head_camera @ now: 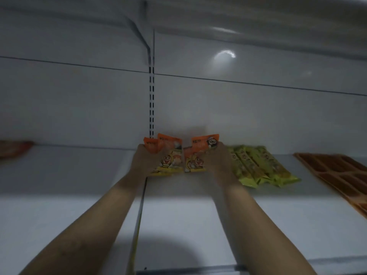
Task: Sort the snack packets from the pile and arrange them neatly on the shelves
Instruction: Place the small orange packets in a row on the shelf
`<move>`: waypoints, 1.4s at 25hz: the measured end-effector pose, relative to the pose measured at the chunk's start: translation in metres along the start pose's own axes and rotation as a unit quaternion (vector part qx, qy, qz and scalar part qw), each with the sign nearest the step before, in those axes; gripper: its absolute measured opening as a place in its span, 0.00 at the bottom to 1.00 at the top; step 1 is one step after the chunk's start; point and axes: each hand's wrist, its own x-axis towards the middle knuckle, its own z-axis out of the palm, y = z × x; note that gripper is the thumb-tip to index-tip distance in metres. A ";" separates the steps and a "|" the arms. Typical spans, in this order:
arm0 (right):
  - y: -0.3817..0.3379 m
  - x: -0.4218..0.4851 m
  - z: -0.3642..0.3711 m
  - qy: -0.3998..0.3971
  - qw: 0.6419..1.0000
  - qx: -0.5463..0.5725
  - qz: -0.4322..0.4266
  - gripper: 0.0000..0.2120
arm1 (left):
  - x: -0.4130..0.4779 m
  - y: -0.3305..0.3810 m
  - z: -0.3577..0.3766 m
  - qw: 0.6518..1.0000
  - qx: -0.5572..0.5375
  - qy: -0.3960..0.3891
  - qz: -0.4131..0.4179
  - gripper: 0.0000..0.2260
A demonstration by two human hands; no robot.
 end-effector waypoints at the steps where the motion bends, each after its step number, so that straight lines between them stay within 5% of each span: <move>1: 0.004 0.007 0.004 -0.001 1.000 -0.029 0.002 0.11 | 0.009 -0.005 0.000 1.000 0.007 0.007 -0.014 0.35; 4: 0.017 0.010 0.017 0.000 1.000 -0.027 0.006 0.08 | 0.036 -0.021 0.007 0.998 0.036 0.028 -0.049 0.46; 7: 0.028 0.015 0.024 -0.009 0.999 -0.040 -0.011 0.04 | 0.047 -0.029 0.008 0.998 0.031 0.023 -0.051 0.44; 11: 0.036 0.025 0.032 -0.008 0.999 -0.043 -0.004 0.17 | 0.047 -0.028 0.001 0.997 -0.030 -0.039 -0.056 0.43; 16: 0.032 0.020 0.027 0.031 0.999 -0.027 -0.007 0.32 | 0.034 -0.015 -0.001 0.998 0.030 -0.046 -0.028 0.19; 21: 0.030 0.016 0.019 0.096 0.994 -0.043 -0.035 0.37 | 0.032 -0.013 -0.017 0.996 0.085 0.006 -0.025 0.34; 24: 0.025 0.010 0.017 0.112 0.992 0.028 -0.055 0.38 | 0.025 -0.003 -0.044 0.988 0.147 0.045 -0.033 0.19; 27: 0.021 0.002 0.007 0.111 0.988 0.040 -0.099 0.35 | 0.019 -0.002 -0.073 0.978 0.192 0.021 -0.072 0.17; 30: 0.023 -0.004 0.005 0.078 0.989 -0.024 -0.123 0.21 | 0.009 -0.004 -0.072 0.956 0.285 0.011 -0.065 0.17; 32: 0.025 -0.005 0.009 0.064 0.990 -0.036 -0.123 0.18 | 0.005 -0.003 -0.061 0.911 0.404 0.071 -0.049 0.29; 35: 0.025 -0.001 0.008 0.052 0.992 -0.029 -0.116 0.20 | -0.006 0.004 -0.034 0.859 0.468 0.154 0.139 0.28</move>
